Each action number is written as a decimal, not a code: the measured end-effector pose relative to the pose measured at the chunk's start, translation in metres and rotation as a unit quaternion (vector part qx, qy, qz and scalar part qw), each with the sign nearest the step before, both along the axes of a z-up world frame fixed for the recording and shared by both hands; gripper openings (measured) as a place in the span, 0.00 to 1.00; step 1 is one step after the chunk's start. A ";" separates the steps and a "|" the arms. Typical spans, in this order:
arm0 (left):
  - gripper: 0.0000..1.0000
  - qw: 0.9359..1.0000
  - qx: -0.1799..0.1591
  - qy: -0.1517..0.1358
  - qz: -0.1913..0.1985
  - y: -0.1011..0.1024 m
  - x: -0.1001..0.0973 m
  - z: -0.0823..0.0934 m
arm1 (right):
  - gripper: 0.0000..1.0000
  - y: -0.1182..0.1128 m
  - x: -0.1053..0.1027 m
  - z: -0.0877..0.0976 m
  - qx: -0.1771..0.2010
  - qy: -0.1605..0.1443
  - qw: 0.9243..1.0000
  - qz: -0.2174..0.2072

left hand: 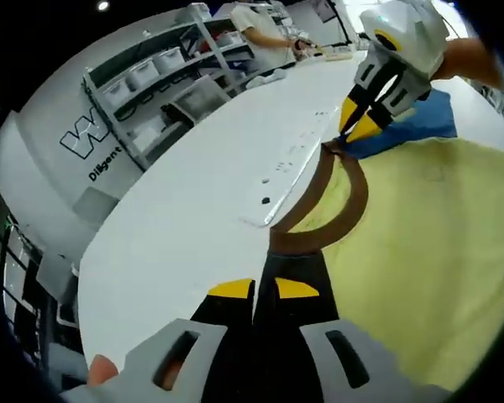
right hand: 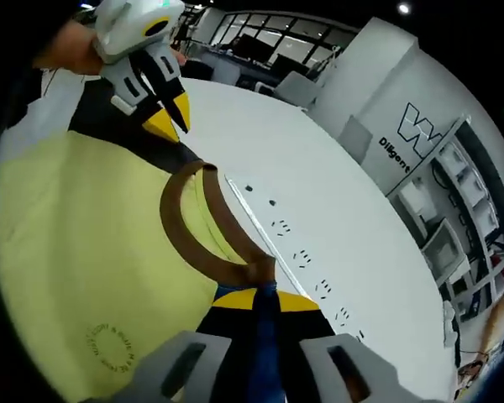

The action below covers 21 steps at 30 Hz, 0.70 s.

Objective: Fold the garment on the visible template until the final outline fits inside the template.

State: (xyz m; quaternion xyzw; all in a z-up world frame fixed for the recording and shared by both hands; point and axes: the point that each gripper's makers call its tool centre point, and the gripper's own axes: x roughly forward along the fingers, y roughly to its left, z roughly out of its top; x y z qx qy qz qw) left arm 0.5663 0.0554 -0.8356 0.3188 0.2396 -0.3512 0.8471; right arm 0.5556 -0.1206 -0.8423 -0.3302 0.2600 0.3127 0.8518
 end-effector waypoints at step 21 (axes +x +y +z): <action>0.01 0.999 0.007 0.034 -0.040 -0.015 -0.035 -0.021 | 0.00 -0.029 -0.022 -0.024 -0.002 0.070 0.997 -0.031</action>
